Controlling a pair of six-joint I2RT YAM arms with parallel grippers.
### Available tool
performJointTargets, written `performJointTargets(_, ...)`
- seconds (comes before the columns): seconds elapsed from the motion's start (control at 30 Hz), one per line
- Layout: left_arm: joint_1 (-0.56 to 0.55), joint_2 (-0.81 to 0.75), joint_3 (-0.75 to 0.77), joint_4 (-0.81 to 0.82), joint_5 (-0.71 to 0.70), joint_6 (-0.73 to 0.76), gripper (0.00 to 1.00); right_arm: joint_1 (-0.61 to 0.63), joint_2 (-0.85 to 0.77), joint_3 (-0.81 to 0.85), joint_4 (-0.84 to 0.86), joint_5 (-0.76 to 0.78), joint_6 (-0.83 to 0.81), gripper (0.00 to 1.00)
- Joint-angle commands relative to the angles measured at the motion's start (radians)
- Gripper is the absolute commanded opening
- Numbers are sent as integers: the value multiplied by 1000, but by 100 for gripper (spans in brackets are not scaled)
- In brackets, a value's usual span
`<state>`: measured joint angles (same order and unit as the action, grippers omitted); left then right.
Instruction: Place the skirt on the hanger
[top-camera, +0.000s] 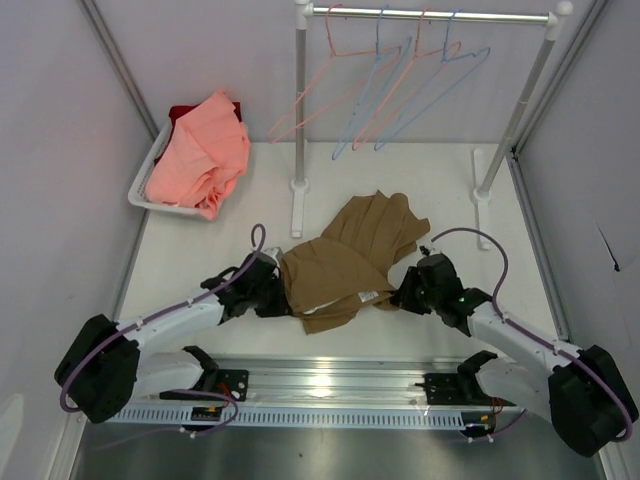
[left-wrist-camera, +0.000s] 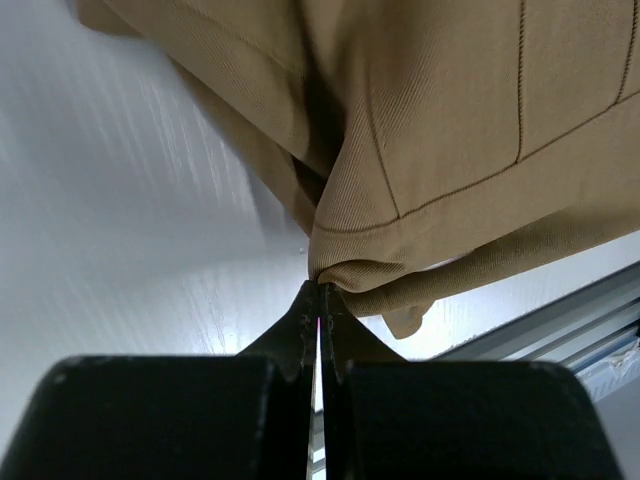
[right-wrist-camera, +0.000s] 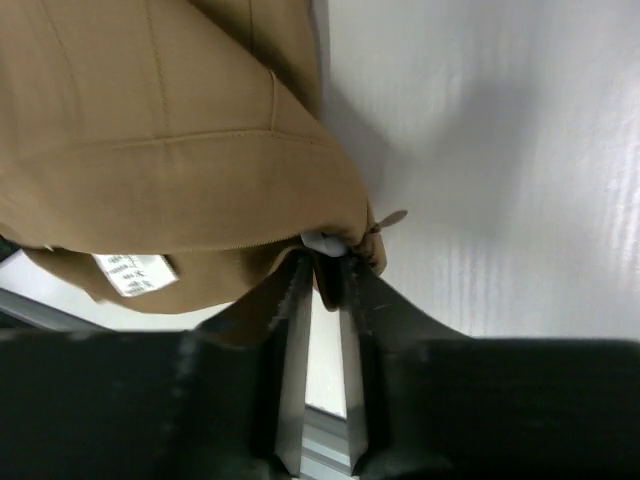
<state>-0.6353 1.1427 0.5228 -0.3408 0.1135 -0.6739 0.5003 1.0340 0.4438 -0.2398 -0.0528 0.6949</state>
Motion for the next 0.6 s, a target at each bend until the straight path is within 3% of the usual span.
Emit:
performJointTargets(0.0,-26,-12,3,160,-24,-72,0,76,-55,-13,88,91,63,31)
performJointTargets(0.07,-26,-17,16,143,-57,-58,0,107,-81,-20,59,117,74,48)
performJointTargets(0.17,-27,-29,40,108,-83,-41,0,122,-161,-14,-16,174,77,61)
performJointTargets(0.33,-27,-57,77,13,-152,-24,0,124,-291,27,-131,235,54,68)
performJointTargets(0.57,-26,-63,157,-44,-199,-13,0,124,-295,39,-176,238,54,69)
